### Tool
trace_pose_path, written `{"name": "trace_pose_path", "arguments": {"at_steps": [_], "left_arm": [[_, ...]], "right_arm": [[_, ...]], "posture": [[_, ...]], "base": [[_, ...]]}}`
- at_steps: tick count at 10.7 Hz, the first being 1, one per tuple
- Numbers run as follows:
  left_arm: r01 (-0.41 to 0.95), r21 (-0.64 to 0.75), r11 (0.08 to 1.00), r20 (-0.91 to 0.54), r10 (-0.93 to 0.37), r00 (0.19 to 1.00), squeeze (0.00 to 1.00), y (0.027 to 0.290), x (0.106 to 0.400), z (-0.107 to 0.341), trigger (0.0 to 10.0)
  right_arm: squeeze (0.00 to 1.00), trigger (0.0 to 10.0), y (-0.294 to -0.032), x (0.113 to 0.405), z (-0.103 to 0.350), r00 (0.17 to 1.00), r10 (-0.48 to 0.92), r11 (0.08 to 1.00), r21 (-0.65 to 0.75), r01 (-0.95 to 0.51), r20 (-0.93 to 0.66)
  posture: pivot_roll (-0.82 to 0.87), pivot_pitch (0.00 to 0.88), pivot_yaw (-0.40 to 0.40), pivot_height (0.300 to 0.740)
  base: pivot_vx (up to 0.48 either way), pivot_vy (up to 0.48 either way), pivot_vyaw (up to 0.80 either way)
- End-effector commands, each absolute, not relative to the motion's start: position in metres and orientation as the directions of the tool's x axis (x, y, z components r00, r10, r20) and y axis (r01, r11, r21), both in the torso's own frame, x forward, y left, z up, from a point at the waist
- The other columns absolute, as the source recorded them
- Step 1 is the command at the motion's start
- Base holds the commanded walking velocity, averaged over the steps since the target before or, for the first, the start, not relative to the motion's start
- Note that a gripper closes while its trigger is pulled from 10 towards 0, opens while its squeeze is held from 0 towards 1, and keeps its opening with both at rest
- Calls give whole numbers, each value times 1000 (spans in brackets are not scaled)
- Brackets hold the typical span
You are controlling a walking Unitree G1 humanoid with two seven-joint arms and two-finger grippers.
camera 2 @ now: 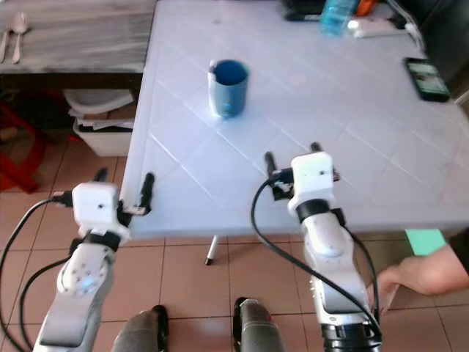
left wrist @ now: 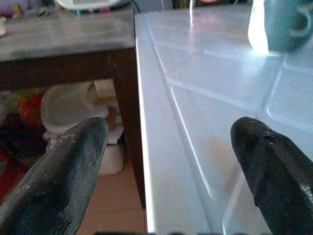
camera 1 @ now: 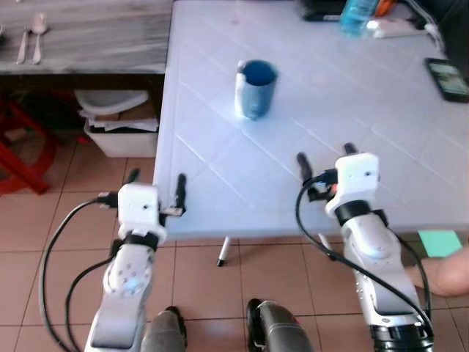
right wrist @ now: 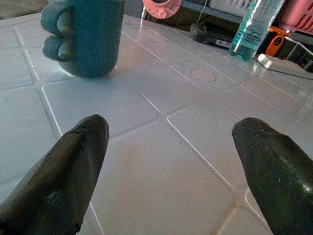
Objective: Setting the table
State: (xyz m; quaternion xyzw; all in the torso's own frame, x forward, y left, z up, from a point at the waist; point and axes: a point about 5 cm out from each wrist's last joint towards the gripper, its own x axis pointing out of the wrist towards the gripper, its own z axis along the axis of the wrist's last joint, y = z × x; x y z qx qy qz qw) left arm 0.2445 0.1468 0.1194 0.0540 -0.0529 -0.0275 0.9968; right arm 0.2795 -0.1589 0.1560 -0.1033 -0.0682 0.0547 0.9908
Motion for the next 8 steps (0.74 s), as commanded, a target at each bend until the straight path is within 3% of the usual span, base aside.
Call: {"name": "trace_pose_path", "arguments": {"at_steps": [1, 4, 8], "left_arm": [[48, 121, 992, 70, -56, 996, 0, 152, 241, 114, 10000], [49, 124, 991, 68, -58, 996, 0, 153, 238, 116, 10000], [45, 134, 990, 58, -53, 997, 0, 158, 231, 118, 10000]], "right_arm": [[0, 10000, -158, 282, 154, 985, 125, 973, -208, -98, 119], [0, 10000, -148, 304, 161, 979, 152, 977, -173, -127, 139], [0, 10000, -114, 339, 181, 946, 272, 949, -212, -234, 175]], "posture": [[-18, 270, -23, 740], [12, 299, -16, 740], [34, 344, -13, 740]], "base": [[0, 0, 0], [0, 0, 0], [0, 0, 0]]}}
